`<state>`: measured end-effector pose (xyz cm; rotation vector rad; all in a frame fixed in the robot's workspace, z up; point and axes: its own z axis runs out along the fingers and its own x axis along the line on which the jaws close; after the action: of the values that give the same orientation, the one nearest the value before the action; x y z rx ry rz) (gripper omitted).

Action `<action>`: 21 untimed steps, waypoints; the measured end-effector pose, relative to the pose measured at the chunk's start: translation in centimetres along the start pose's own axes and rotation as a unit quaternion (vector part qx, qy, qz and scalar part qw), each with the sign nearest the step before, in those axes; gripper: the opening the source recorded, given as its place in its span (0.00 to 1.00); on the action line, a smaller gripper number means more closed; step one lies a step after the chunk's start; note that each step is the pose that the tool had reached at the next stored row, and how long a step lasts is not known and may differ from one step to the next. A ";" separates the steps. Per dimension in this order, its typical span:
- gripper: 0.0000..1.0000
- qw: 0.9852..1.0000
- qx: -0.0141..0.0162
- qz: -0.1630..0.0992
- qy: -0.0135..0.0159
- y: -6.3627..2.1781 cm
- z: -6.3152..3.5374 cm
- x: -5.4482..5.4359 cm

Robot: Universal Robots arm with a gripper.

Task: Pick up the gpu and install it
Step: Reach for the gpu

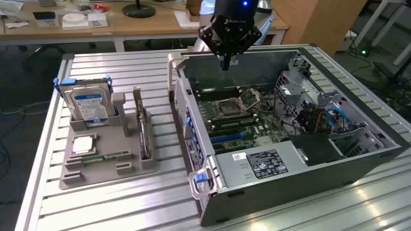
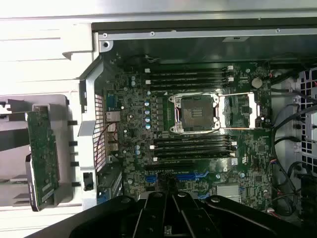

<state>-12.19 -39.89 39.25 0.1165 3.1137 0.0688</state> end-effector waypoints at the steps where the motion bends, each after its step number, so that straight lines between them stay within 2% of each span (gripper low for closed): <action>1: 0.11 1.000 0.000 0.000 0.000 0.00 0.00 0.0; 5: 0.11 1.000 0.000 0.000 0.000 -0.01 0.01 0.1; 10: 0.11 1.000 0.000 0.000 0.000 -0.06 -0.02 0.8; 21: 0.11 1.000 0.000 0.000 0.000 -0.24 -0.08 3.2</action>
<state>-15.43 -39.89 39.24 0.1164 3.1137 0.0688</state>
